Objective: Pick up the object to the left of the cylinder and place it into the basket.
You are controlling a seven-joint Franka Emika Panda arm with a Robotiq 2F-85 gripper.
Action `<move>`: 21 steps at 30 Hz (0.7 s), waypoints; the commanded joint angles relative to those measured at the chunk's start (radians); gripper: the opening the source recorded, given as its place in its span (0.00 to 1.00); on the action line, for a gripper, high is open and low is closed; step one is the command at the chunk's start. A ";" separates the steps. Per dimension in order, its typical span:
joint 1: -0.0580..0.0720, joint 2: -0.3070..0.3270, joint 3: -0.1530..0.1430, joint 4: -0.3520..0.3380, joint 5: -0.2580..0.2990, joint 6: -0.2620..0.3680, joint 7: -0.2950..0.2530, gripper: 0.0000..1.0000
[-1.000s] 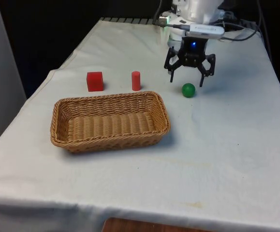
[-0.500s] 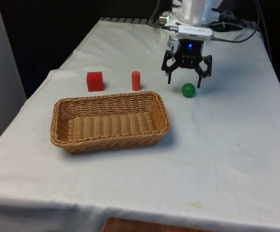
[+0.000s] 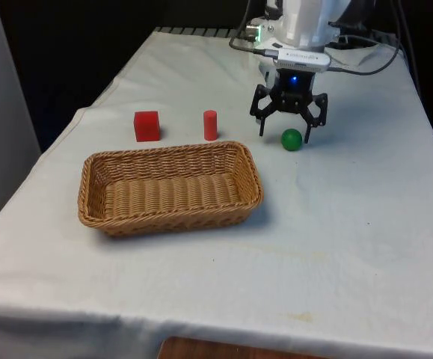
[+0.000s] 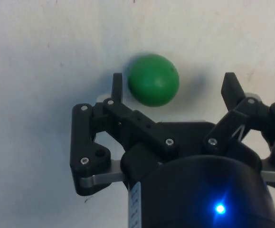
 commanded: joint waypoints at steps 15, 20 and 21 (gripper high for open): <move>-0.015 -0.002 0.020 0.002 0.018 0.015 -0.015 1.00; -0.015 0.000 0.019 -0.002 0.017 0.017 -0.014 1.00; -0.015 0.000 0.019 -0.003 0.017 0.017 -0.014 1.00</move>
